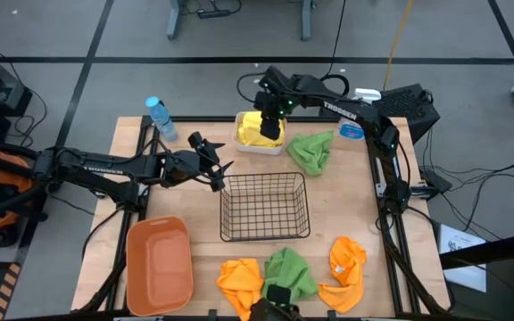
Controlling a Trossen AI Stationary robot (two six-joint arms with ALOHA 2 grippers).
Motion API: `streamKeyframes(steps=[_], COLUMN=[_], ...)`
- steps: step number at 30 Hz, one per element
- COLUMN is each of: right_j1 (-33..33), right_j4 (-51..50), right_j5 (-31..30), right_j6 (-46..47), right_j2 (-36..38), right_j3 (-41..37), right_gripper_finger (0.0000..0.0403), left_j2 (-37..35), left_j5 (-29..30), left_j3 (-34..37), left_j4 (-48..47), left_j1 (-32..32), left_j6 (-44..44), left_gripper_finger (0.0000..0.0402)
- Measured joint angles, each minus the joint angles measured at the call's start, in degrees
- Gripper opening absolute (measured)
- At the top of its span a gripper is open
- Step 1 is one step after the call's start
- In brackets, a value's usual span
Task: Sort microfiber towel by color & place in baskets
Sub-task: Put the yellow microfiber cloth into the white bin
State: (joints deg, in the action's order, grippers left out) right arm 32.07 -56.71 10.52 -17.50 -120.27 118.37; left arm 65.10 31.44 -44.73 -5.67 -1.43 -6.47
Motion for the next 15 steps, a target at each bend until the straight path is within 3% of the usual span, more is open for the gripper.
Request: streamKeyframes(steps=[8, 15], right_j1=[1.6, 1.6], right_j4=[0.0, -0.2], right_j5=[1.2, 1.9], right_j6=[1.2, 2.9], right_j2=[-6.0, -10.7], right_j3=[0.0, 0.0], right_gripper_finger=[0.0015, 0.0019], left_j2=[0.0, 0.0], left_j5=[0.0, -0.9], left_j3=[0.0, 0.0], left_j4=[0.0, 0.0], left_j1=[0.0, 0.0], left_j6=[0.0, 0.0], left_gripper_finger=[0.0292, 0.0292])
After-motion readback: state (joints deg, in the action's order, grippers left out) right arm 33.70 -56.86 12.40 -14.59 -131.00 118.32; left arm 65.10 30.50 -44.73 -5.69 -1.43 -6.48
